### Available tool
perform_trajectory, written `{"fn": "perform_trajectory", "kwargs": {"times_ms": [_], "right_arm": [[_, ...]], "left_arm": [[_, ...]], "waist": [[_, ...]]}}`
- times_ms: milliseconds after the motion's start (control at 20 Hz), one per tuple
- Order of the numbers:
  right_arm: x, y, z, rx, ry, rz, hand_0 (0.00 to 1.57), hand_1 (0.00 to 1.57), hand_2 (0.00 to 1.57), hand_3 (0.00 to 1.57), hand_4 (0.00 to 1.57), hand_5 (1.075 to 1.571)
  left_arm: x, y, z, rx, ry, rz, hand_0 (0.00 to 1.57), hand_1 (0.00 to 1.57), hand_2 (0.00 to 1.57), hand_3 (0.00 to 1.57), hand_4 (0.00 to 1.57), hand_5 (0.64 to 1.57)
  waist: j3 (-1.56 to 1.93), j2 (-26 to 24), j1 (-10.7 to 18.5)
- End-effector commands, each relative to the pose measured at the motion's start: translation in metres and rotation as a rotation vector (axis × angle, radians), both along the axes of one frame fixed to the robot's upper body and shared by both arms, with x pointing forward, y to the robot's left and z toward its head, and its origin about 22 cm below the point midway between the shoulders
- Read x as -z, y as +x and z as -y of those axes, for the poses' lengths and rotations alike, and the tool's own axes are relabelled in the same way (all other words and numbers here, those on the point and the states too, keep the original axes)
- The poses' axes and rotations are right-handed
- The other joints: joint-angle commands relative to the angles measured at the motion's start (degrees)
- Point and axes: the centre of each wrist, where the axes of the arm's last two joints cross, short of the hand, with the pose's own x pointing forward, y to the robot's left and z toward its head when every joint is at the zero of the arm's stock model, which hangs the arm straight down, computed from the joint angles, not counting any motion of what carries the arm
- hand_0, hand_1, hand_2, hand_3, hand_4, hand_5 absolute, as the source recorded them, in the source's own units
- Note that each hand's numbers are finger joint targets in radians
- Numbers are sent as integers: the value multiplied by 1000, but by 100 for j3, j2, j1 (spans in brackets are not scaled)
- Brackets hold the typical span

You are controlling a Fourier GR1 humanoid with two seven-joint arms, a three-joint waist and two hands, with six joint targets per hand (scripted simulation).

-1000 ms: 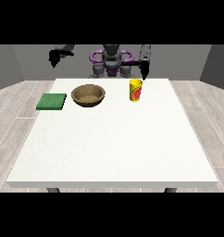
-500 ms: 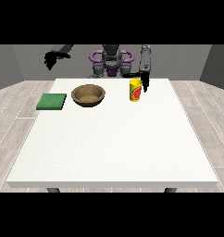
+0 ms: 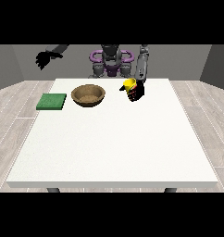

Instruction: Pick the cup and pour the ball into the bowl, then pick the bowl and place it on the pad

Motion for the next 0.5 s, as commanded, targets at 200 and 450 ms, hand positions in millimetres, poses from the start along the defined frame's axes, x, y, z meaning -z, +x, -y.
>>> {"fn": "perform_trajectory", "kwargs": {"times_ms": [200, 450], "right_arm": [[-7, -2, 38, 59, 16, -138, 0, 0, 0, 0, 363, 1570], [-14, 15, 27, 58, -4, -187, 0, 0, 0, 0, 495, 1571]], "left_arm": [[10, -1, 24, 8, 200, -125, 1302, 1302, 1571, 1571, 1231, 1548], [-28, 39, 35, -67, 462, -123, 1320, 1320, 1571, 1571, 1232, 1552]], "waist": [[-9, -761, 289], [1, -1217, 221]]}}
